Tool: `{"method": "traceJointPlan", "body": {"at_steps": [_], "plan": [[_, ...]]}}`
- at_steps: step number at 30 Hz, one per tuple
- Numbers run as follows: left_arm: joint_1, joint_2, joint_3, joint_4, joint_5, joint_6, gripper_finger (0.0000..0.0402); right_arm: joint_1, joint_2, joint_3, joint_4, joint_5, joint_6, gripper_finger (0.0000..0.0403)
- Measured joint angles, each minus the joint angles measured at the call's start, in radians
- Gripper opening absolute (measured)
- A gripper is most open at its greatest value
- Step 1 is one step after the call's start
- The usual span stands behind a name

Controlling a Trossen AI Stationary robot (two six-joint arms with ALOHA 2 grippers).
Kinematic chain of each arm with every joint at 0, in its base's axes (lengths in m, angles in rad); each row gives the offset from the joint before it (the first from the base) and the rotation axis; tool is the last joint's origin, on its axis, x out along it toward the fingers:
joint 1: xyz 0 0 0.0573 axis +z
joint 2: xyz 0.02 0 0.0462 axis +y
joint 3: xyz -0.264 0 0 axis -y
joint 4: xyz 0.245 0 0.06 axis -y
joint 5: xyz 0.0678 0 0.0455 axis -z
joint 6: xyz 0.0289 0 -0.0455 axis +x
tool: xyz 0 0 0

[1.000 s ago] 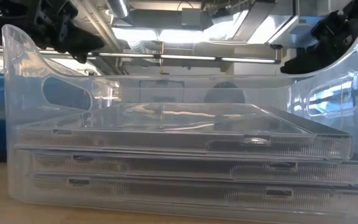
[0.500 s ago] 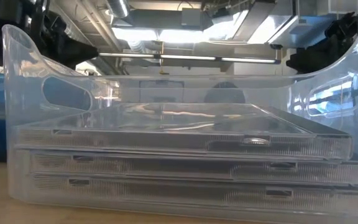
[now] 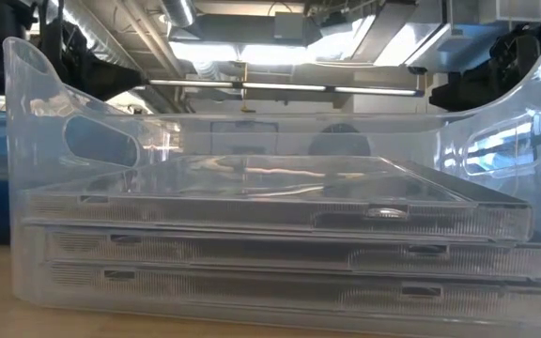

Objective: Pick & place jewel cases by type
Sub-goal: Return to home position

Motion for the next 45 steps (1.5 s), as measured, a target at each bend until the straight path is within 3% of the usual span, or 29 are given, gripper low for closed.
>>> {"method": "traceJointPlan", "body": {"at_steps": [10, 19, 23, 30, 35, 45], "plan": [[-0.001, -0.125, 0.000, -0.012, 0.091, -0.046, 0.0070, 0.000, 0.000, 0.000, 0.017, 0.081, -0.038, 0.0117], [-0.001, -0.146, 0.000, 0.007, 0.111, -0.094, 0.0068, 0.017, 0.000, 0.002, 0.113, -0.034, -0.085, 0.0117], [-0.001, -0.146, 0.000, 0.006, 0.103, -0.095, 0.0070, 0.017, 0.000, 0.002, 0.124, -0.038, -0.076, 0.0117], [-0.001, -0.146, 0.000, 0.007, 0.103, -0.095, 0.0066, 0.017, 0.000, 0.001, -0.013, -0.040, -0.020, 0.0117], [-0.001, -0.146, 0.000, 0.006, 0.102, -0.095, 0.0070, 0.017, 0.004, 0.001, -0.018, -0.112, 0.007, 0.0117], [-0.001, -0.146, 0.000, 0.006, 0.100, -0.095, 0.0067, 0.018, 0.004, 0.001, -0.019, -0.120, 0.003, 0.0117]]}}
